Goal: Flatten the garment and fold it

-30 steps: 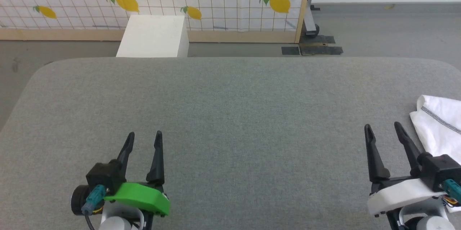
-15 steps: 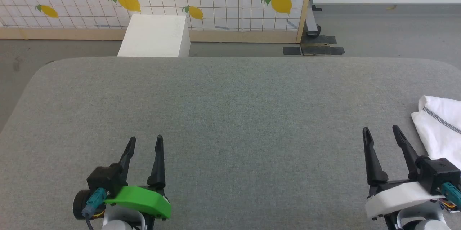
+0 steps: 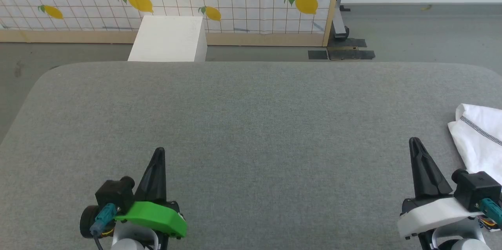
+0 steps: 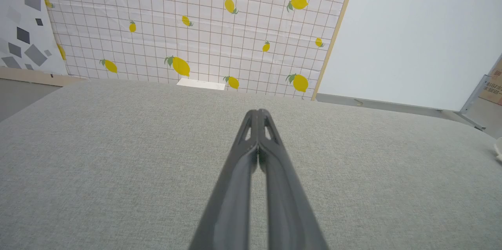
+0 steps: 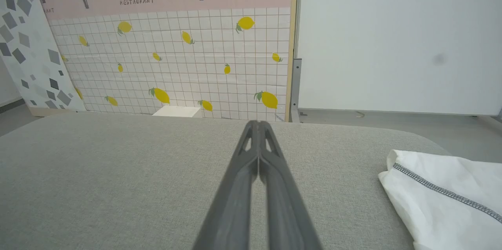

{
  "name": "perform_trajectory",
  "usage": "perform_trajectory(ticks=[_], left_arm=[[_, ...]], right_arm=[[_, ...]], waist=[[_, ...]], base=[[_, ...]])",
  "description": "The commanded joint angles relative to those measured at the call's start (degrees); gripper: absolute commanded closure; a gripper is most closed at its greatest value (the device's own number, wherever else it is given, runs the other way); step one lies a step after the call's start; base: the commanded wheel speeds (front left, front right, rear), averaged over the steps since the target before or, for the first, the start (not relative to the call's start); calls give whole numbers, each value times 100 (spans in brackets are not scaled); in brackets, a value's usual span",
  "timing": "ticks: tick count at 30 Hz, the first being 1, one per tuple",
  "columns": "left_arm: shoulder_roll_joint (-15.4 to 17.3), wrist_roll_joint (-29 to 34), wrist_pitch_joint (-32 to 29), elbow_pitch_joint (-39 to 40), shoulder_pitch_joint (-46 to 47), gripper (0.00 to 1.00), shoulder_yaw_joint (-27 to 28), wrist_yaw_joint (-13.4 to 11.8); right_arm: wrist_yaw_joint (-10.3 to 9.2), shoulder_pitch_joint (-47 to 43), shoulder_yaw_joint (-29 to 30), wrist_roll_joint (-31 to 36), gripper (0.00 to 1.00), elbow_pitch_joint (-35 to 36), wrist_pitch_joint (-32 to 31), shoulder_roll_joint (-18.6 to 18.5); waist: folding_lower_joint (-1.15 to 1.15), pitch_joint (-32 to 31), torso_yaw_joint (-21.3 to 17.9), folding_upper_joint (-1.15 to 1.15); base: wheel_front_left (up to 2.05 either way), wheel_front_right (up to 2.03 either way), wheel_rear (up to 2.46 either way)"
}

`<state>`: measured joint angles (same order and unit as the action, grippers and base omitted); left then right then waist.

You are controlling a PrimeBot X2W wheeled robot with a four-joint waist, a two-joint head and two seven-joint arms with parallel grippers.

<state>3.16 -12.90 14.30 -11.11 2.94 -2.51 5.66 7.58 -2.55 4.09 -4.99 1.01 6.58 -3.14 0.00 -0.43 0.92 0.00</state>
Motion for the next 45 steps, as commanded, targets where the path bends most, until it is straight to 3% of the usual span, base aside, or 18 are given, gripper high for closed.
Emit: perform_trajectory(ticks=[1, 45], left_arm=[[-1, 45, -27, 36, -13, 100, 10, -26], [-11, 499, -538, 428, -116, 100, 98, -223]], right_arm=[[0, 12, -15, 23, 100, -5, -7, 1], [-3, 100, -158, 197, 100, -40, -244, 10]], waist=[[0, 0, -1, 0], [0, 16, -35, 0]], base=[[0, 0, 0], [0, 0, 0]])
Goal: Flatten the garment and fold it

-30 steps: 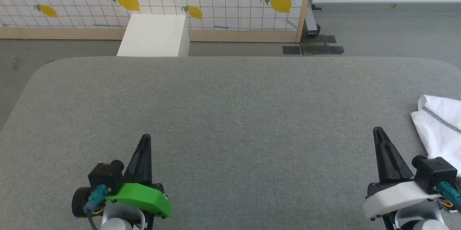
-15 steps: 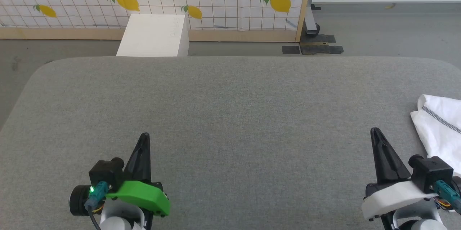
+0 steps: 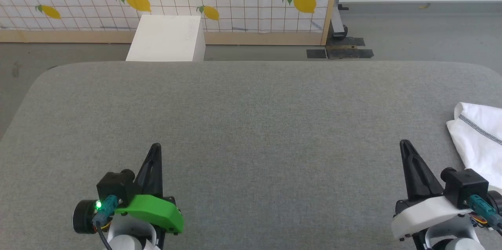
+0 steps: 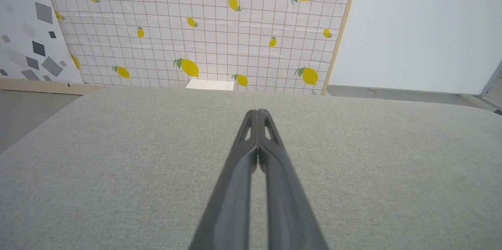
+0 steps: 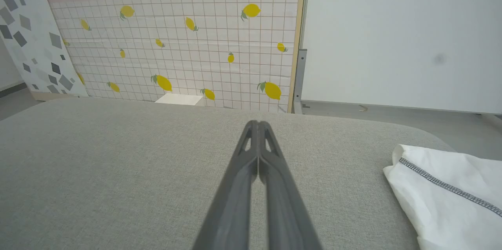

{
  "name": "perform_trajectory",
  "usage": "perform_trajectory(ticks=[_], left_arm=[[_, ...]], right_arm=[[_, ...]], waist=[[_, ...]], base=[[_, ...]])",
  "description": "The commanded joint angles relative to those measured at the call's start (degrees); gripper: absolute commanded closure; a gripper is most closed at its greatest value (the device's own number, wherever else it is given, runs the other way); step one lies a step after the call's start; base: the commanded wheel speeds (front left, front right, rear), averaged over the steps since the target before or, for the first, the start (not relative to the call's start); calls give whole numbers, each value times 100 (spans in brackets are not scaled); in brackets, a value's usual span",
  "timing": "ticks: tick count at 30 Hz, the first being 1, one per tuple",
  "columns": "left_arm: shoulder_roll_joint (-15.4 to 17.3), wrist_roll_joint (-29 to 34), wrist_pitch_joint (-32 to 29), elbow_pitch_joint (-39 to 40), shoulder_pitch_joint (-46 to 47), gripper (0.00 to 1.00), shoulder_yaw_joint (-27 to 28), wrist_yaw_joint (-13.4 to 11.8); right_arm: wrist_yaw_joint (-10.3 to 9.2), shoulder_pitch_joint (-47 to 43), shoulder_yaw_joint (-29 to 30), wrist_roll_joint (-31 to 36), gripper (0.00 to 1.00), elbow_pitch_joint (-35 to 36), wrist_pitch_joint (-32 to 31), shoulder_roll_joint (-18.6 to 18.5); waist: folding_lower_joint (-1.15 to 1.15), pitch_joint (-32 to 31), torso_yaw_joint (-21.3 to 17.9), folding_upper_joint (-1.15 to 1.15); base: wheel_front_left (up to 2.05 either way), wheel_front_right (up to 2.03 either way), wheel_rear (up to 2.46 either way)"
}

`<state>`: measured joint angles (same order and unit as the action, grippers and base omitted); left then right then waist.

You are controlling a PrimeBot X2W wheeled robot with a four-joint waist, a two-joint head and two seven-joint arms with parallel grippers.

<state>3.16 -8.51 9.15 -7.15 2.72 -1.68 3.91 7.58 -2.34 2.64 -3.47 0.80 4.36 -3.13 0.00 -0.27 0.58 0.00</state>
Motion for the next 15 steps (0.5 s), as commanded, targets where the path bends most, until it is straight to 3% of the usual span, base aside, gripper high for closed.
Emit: perform_trajectory(ticks=[1, 15], left_arm=[[-11, 71, -36, 41, -97, 100, 17, -52], [-14, 215, -198, 165, -129, 100, 45, -114]], right_arm=[[-3, 82, -17, 48, 100, -20, -28, 9], [-4, 110, -63, 103, 100, -31, -103, 12]], waist=[[0, 1, -1, 0], [0, 5, -11, 0]], base=[[0, 0, 0], [0, 0, 0]])
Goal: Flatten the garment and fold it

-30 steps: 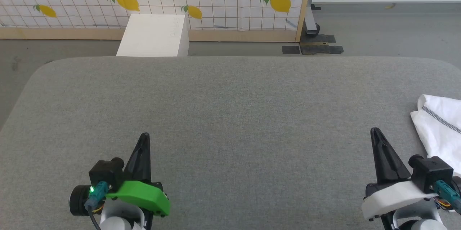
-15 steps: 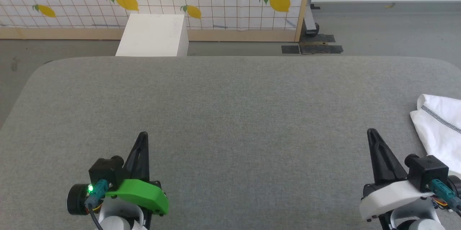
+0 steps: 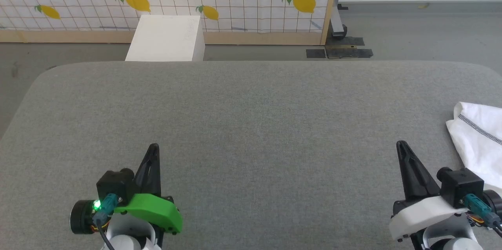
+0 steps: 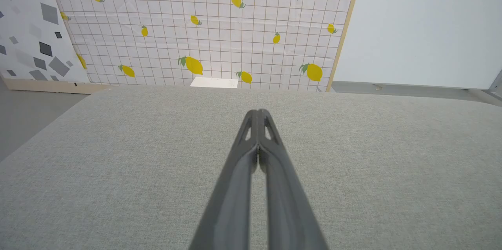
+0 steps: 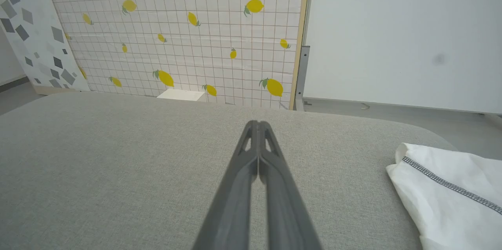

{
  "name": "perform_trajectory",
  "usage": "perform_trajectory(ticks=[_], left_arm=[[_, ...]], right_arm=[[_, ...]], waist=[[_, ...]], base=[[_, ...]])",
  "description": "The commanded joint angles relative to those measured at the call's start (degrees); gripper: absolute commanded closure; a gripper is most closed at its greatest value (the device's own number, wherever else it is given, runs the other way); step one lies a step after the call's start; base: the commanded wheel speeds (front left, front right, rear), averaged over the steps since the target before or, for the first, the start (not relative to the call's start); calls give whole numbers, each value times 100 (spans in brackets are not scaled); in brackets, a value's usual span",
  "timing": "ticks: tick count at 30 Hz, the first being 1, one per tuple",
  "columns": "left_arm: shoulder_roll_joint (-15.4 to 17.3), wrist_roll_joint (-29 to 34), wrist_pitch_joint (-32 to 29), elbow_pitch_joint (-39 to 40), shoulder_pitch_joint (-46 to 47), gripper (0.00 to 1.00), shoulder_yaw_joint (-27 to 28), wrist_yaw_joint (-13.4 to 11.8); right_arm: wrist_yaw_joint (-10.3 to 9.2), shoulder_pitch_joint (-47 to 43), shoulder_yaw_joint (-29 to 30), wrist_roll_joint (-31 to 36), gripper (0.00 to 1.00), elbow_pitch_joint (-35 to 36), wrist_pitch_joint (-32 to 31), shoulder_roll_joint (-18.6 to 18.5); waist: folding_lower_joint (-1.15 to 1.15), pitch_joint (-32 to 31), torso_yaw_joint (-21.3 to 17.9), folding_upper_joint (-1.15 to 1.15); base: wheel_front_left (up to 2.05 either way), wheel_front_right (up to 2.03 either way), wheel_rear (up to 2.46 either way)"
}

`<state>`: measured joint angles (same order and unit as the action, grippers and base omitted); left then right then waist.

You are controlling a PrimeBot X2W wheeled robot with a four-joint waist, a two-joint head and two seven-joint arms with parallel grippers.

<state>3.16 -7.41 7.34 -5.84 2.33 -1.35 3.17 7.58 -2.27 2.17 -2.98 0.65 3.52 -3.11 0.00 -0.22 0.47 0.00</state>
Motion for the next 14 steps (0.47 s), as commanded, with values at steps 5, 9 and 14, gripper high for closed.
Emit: perform_trajectory(ticks=[5, 9, 14], left_arm=[[-15, 155, -74, 78, -101, 100, 21, -63], [-16, 196, -120, 114, -111, 100, 29, -81], [-17, 247, -177, 157, -122, 100, 39, -102]], right_arm=[[-5, 112, -31, 74, 100, -20, -46, 12], [-5, 120, -44, 90, 100, -23, -68, 13], [-5, 130, -60, 109, 100, -27, -94, 14]], waist=[[0, 2, -4, 0], [0, 3, -7, 0], [0, 5, -11, 0]], base=[[0, 0, 0], [0, 0, 0], [0, 0, 0]])
